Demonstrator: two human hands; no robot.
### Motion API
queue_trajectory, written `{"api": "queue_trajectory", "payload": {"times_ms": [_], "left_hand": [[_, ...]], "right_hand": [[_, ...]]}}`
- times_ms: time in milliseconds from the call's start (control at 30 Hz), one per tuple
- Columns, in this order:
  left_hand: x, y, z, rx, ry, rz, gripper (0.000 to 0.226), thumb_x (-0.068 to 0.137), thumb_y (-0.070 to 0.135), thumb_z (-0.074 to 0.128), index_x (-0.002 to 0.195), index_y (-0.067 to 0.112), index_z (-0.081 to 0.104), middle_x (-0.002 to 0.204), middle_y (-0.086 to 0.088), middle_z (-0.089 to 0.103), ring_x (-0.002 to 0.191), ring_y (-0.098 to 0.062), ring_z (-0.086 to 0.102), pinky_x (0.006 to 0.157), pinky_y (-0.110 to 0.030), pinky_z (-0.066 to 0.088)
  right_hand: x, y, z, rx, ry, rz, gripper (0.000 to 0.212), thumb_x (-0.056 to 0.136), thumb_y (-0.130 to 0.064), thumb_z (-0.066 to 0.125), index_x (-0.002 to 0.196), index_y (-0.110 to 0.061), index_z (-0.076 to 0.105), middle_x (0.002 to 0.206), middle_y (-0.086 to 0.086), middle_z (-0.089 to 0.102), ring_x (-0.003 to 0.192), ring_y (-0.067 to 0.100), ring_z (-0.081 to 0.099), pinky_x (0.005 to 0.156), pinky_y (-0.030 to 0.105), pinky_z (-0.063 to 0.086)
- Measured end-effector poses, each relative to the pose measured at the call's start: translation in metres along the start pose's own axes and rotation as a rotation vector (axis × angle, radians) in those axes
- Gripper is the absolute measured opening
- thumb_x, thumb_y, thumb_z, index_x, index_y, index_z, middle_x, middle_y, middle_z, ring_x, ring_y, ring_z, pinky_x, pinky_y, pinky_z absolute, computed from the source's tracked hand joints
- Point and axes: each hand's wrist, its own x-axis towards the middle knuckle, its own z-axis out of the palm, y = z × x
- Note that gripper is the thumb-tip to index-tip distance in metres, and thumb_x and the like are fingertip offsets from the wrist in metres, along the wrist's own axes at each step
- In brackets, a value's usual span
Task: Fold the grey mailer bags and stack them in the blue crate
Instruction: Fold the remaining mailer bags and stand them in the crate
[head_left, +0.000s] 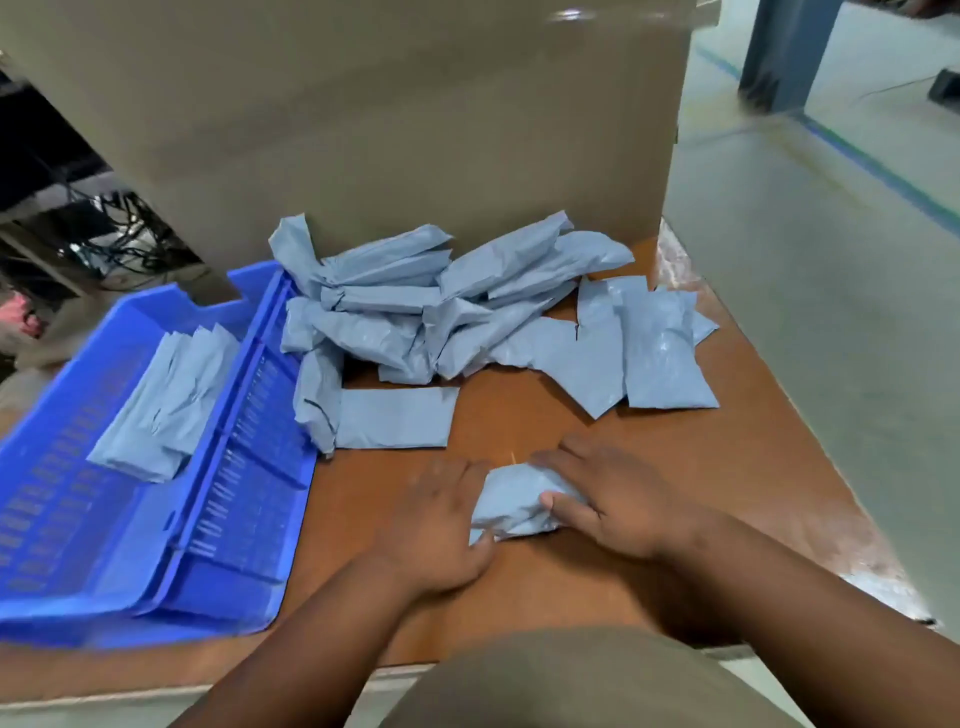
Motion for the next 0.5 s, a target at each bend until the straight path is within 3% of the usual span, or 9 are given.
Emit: {"api": "queue_trajectory", "payload": {"times_ms": [100,200,267,333,500], "left_hand": [[-0.025,-0.005,0.017,-0.009,0.073,0.002,0.088,0.086,0.06,0.056,0.16,0.017,0.036,0.15,-0.01,0.05,0.131,-0.034,0.052,0.105,-0.052,0.047],[-0.039,-0.004,0.028,0.021,0.002,-0.028,0.1,0.093,0.074,0.044,0.17,0.021,0.01,0.175,-0.008,0.017,0.162,-0.029,0.016,0.127,-0.06,0.018],[-0.043,-0.007,0.036,0.039,-0.004,-0.043,0.104,0.094,0.081,0.036,0.17,0.02,0.0,0.178,-0.006,0.001,0.165,-0.024,-0.003,0.13,-0.061,0.005],[-0.043,-0.012,0.038,0.05,-0.017,-0.049,0.104,0.094,0.083,0.034,0.17,0.019,0.002,0.178,-0.007,0.0,0.165,-0.025,-0.006,0.129,-0.064,0.003],[-0.045,-0.018,0.031,0.055,-0.04,-0.036,0.099,0.097,0.084,0.022,0.17,0.019,0.003,0.178,-0.008,-0.003,0.164,-0.024,-0.012,0.127,-0.066,-0.001]], "right_hand": [[-0.001,-0.016,0.018,-0.032,-0.029,0.023,0.047,0.11,-0.062,0.028,0.146,-0.039,0.049,0.111,-0.009,0.053,0.099,0.016,0.056,0.084,0.038,0.047],[-0.003,-0.024,0.02,-0.18,-0.039,0.039,0.048,0.11,-0.063,0.028,0.145,-0.039,0.05,0.122,-0.009,0.051,0.108,0.016,0.053,0.088,0.042,0.047],[-0.003,-0.026,0.021,-0.298,-0.04,0.055,0.051,0.109,-0.064,0.026,0.149,-0.039,0.046,0.142,-0.007,0.047,0.129,0.018,0.047,0.102,0.047,0.042],[-0.002,-0.027,0.02,-0.345,-0.075,0.092,0.055,0.109,-0.065,0.024,0.153,-0.039,0.044,0.155,-0.003,0.042,0.148,0.022,0.035,0.116,0.054,0.032],[0.0,-0.04,0.014,-0.407,-0.068,0.154,0.068,0.107,-0.069,0.016,0.158,-0.033,0.042,0.167,0.0,0.033,0.161,0.024,0.018,0.127,0.067,0.009]]}}
